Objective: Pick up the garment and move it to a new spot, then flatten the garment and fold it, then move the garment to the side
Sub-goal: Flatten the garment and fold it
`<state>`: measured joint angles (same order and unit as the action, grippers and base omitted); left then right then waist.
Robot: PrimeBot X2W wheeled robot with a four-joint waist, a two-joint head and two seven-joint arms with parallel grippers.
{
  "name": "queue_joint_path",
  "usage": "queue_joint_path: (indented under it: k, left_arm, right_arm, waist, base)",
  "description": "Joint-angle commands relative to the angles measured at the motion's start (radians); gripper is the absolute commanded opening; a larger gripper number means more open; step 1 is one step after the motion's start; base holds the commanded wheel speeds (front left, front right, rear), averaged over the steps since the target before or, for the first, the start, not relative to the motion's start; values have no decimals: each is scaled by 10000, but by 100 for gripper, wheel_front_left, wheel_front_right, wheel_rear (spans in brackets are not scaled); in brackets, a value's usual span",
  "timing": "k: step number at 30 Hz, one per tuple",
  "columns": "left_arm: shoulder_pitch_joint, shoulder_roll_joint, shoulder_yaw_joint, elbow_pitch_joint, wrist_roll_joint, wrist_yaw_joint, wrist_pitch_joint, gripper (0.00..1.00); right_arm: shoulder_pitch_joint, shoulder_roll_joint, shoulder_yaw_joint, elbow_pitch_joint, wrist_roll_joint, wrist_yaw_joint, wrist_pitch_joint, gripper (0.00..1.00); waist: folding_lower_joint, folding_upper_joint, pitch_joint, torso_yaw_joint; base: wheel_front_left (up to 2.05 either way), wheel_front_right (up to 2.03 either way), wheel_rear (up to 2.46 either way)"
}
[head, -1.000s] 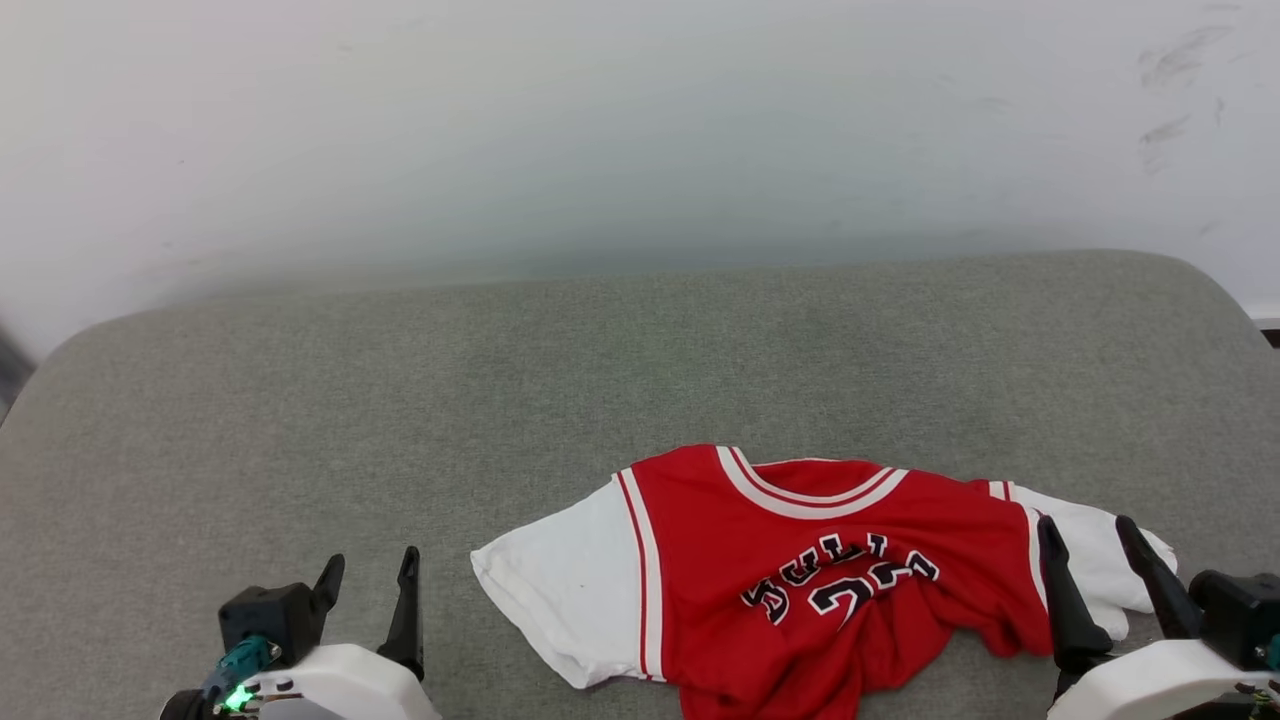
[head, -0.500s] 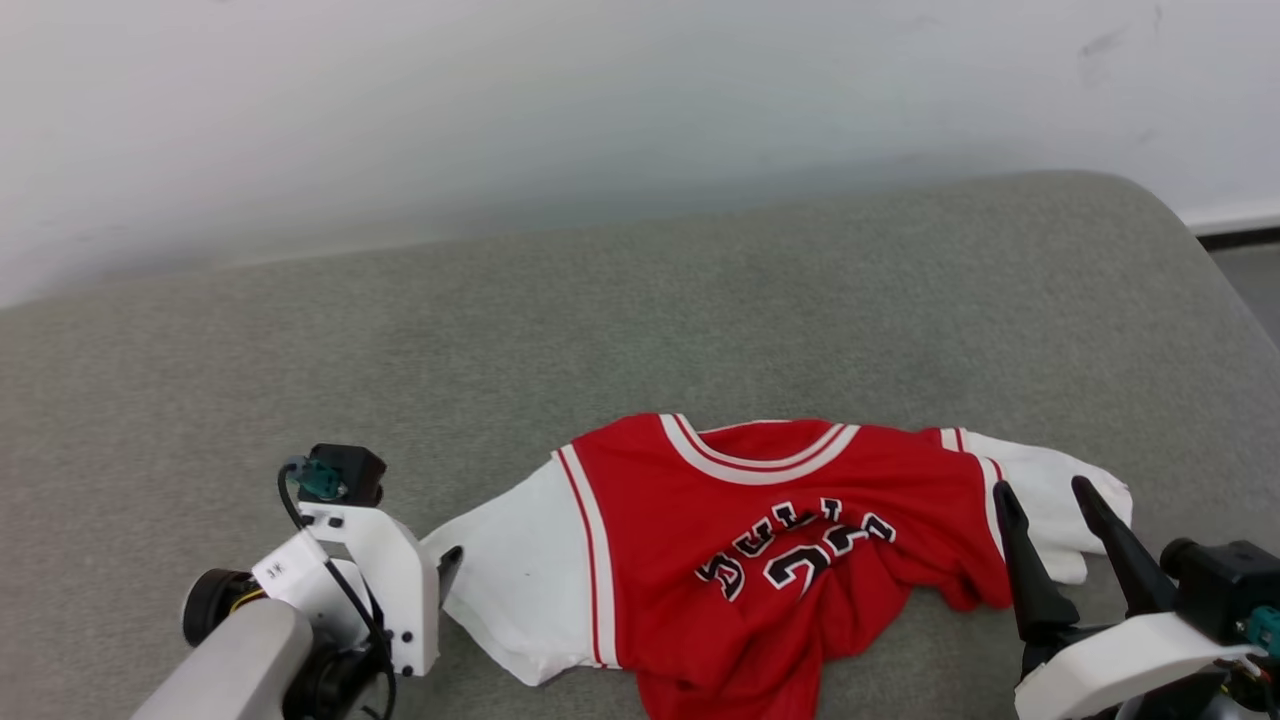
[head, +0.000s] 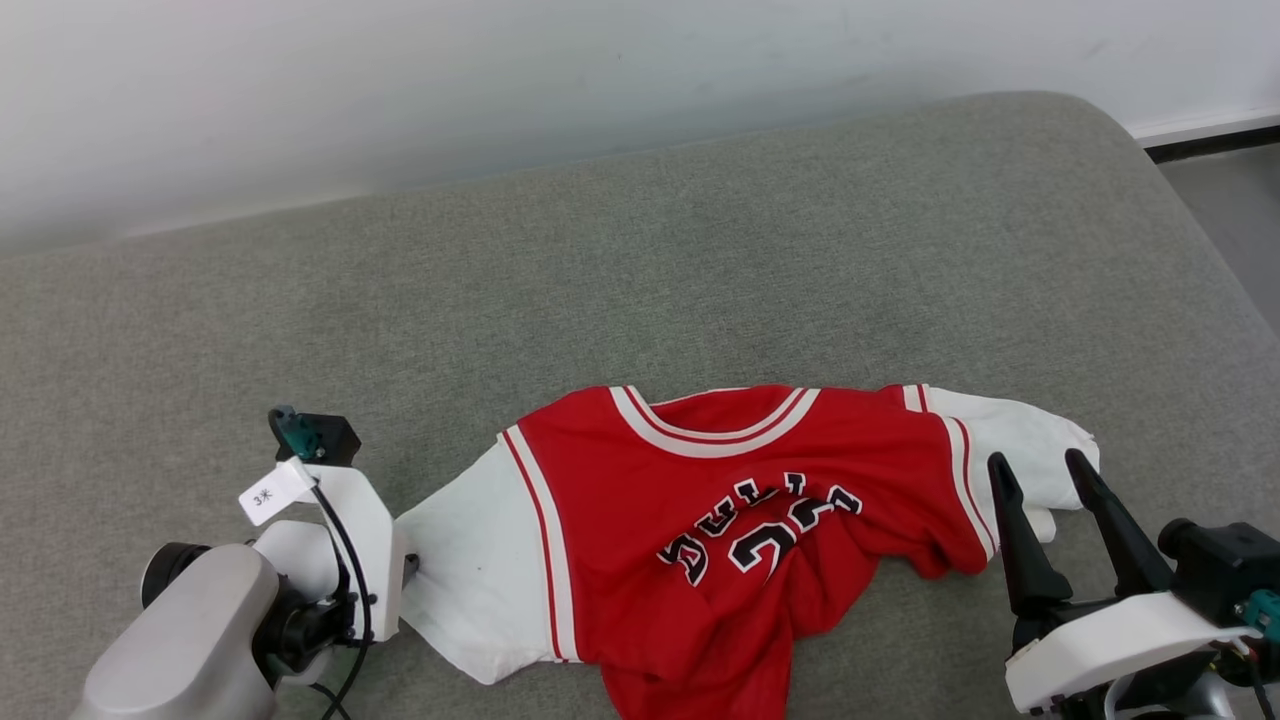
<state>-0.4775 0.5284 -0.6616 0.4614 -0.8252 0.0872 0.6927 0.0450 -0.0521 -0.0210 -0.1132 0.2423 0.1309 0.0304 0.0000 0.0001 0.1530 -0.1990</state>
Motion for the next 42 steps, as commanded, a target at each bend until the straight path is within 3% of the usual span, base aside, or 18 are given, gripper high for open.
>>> queue_joint_path:
  k: [1, 7, 16, 24, 28, 32, 37, 42]
  left_arm:
    - [797, -419, -540, 395, -136, -129, 359, 0]
    - [527, -357, -233, 85, 285, 124, -879, 0]
    - [996, 2, 761, -888, 563, 1182, -3116, 0]
    - [1867, 668, 1448, -2509, 615, 2034, -3972, 0]
    - [1951, 852, 1546, -3426, 738, 2301, -4010, 0]
    - [1562, 854, 1466, -4338, 977, 2464, -3991, 0]
    - [1115, 722, 1351, -4859, 1224, 2511, -4014, 0]
    - [691, 635, 1314, -5082, 1403, 2442, -4125, 0]
  right_arm:
    - [-127, 26, 3, 29, -31, -3, -72, 100]
    - [-192, 27, -79, 89, -159, -3, -25, 100]
    - [-95, 22, -625, 316, 116, -3, 216, 100]
    - [-547, -71, -1754, 1303, 804, -3, 1076, 100]
    - [-1373, -681, -2257, 2609, 1425, -3, 2282, 100]
    - [-2960, -1597, -2135, 4103, 1945, -3, 4289, 100]
    - [-4422, -2223, -1781, 5190, 2002, -3, 6267, 100]
    - [-5559, -2535, -1496, 5893, 1708, -3, 7280, 100]
  waist:
    - [0, -1, 12, 21]
    - [0, -1, -156, 237]
    - [0, -1, -653, 838]
    - [0, -1, -887, 1362]
    - [0, -1, -689, 1614]
    - [0, -1, -167, 1980]
    - [0, -1, 441, 2308]
    - [0, -1, 1051, 2577]
  base:
    - [0, 0, 0]
    - [0, 0, 0]
    - [0, 0, 0]
    - [0, 0, 0]
    - [0, 0, 0]
    - [0, 0, 0]
    - [0, 0, 0]
    - [0, 0, 0]
